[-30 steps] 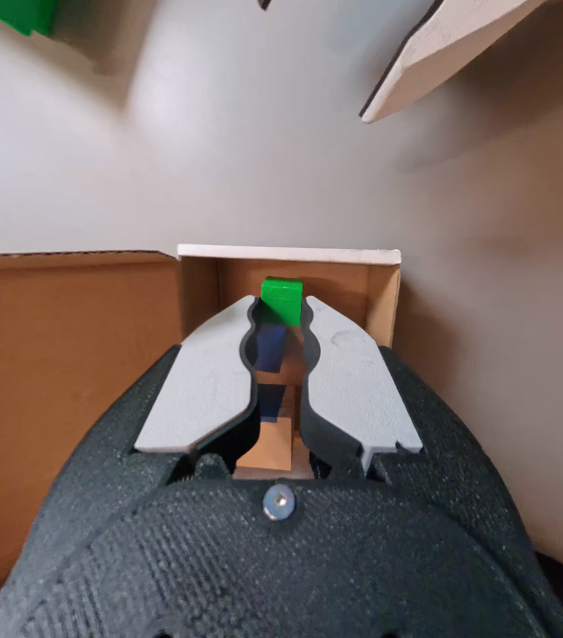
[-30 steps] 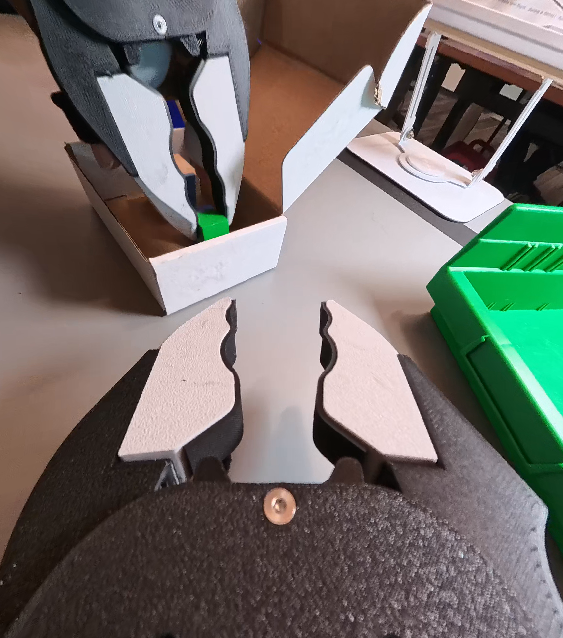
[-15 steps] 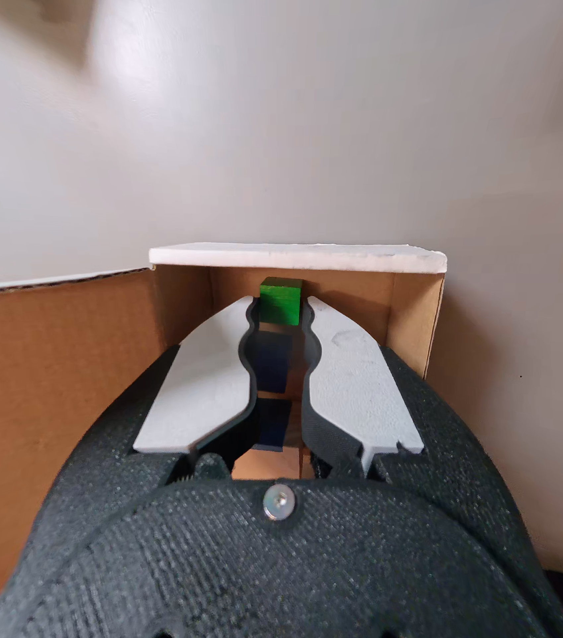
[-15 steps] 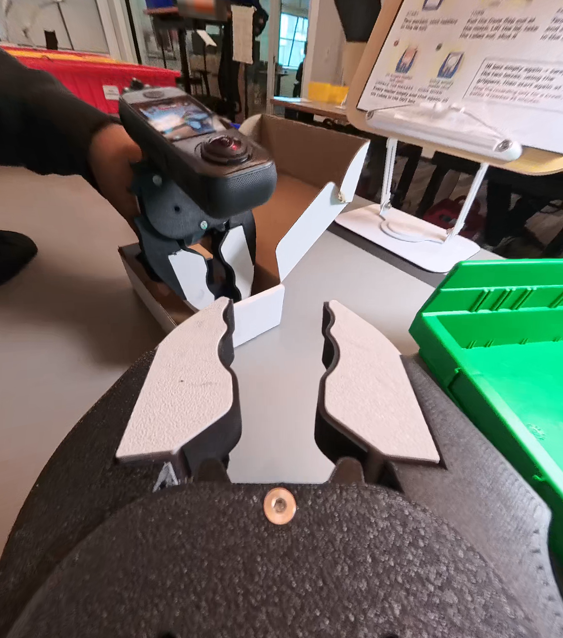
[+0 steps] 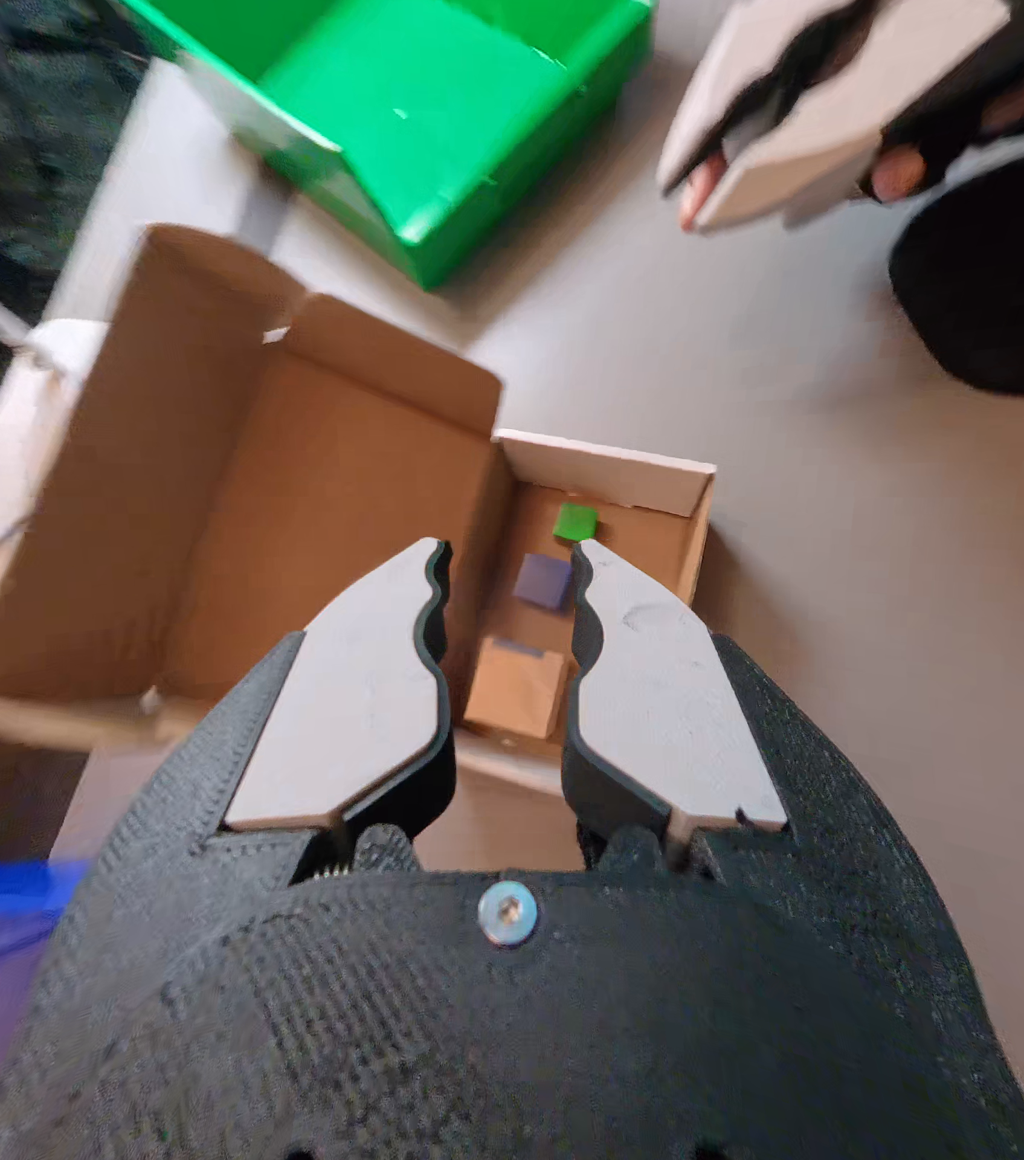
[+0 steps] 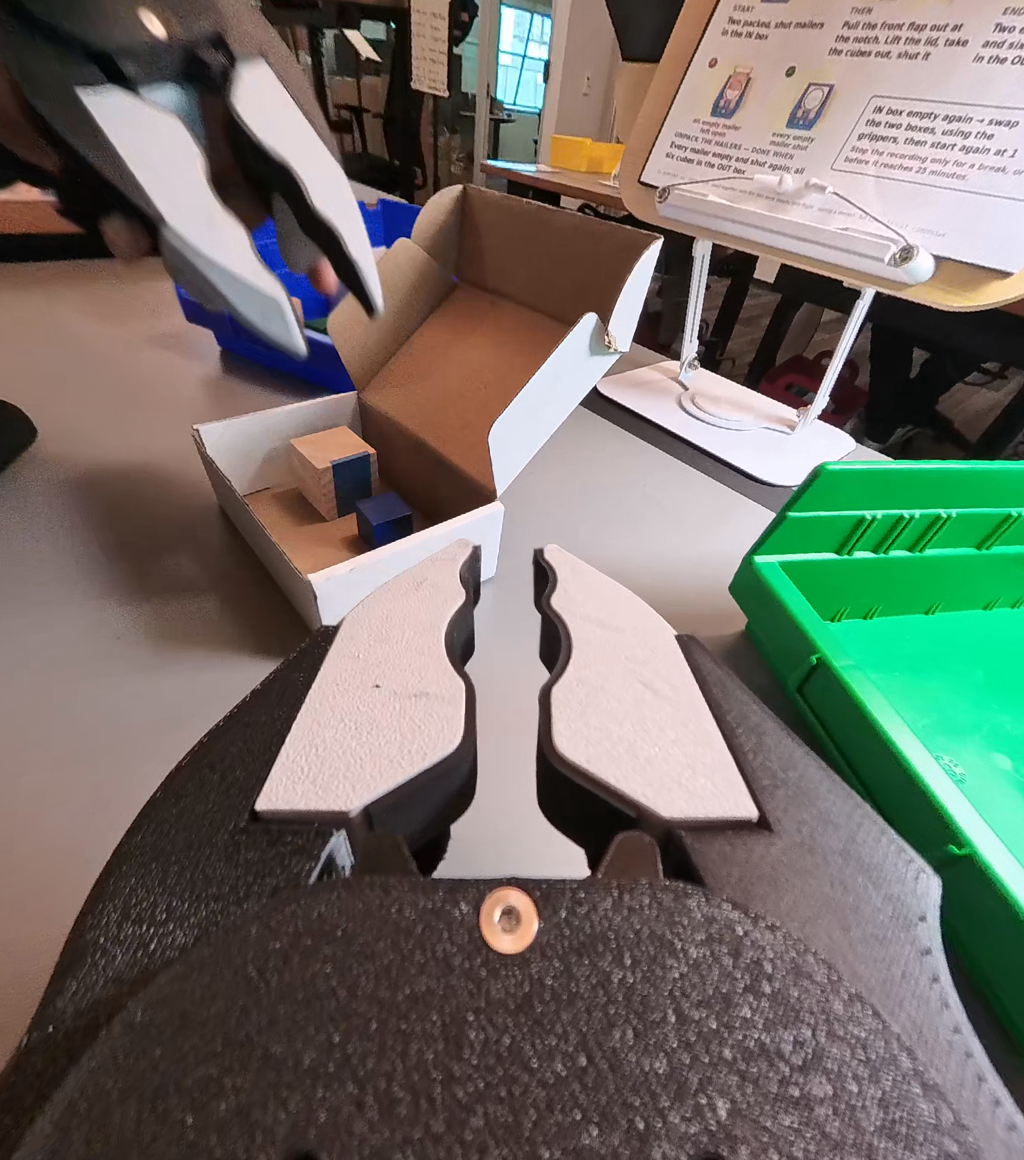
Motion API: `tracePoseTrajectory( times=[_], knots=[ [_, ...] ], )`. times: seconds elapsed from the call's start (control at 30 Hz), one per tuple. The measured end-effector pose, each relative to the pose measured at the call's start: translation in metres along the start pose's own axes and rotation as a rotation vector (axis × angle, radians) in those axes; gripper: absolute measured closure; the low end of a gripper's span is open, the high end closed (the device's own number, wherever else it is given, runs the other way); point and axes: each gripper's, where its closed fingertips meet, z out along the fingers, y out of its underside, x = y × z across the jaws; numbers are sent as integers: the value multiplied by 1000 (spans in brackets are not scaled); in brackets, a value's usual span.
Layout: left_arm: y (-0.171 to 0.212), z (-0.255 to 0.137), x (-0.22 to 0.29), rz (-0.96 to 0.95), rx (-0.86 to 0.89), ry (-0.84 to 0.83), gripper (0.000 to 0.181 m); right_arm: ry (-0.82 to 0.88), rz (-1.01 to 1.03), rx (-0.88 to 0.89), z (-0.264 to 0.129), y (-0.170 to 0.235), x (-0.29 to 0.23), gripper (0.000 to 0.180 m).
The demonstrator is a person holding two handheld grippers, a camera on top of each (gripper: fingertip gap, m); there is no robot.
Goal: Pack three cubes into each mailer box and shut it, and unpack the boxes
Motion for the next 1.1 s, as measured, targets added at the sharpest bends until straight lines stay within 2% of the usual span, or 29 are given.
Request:
tracePoseTrajectory(
  times=[0.03, 0.2, 0.33, 0.43, 0.67, 0.9, 1.03, 1.1],
  knots=[
    [3, -13, -10, -37, 45, -45, 145, 5, 2, -7, 2, 1, 1, 163],
    [37, -56, -57, -309, 207, -198, 148, 61, 19, -110, 25, 0, 13, 152],
    [59, -54, -86, -496, 244, -216, 147, 122, 55, -197, 47, -17, 29, 143],
    [49, -41, -90, -561, 258, -141, 140, 140, 97, -256, 68, -29, 40, 133],
    [47, -26, -96, -562, 207, -150, 139, 128, 214, -346, 94, -18, 42, 127],
    [60, -12, -83, -605, 186, -108, 146, 85, 269, -351, 102, -11, 29, 137],
    [57, -13, -87, -541, 175, -210, 156, 75, 251, -328, 109, -21, 23, 142],
    [56, -16, -86, -515, 184, -249, 159, 52, 265, -303, 110, -24, 16, 151]
  ],
)
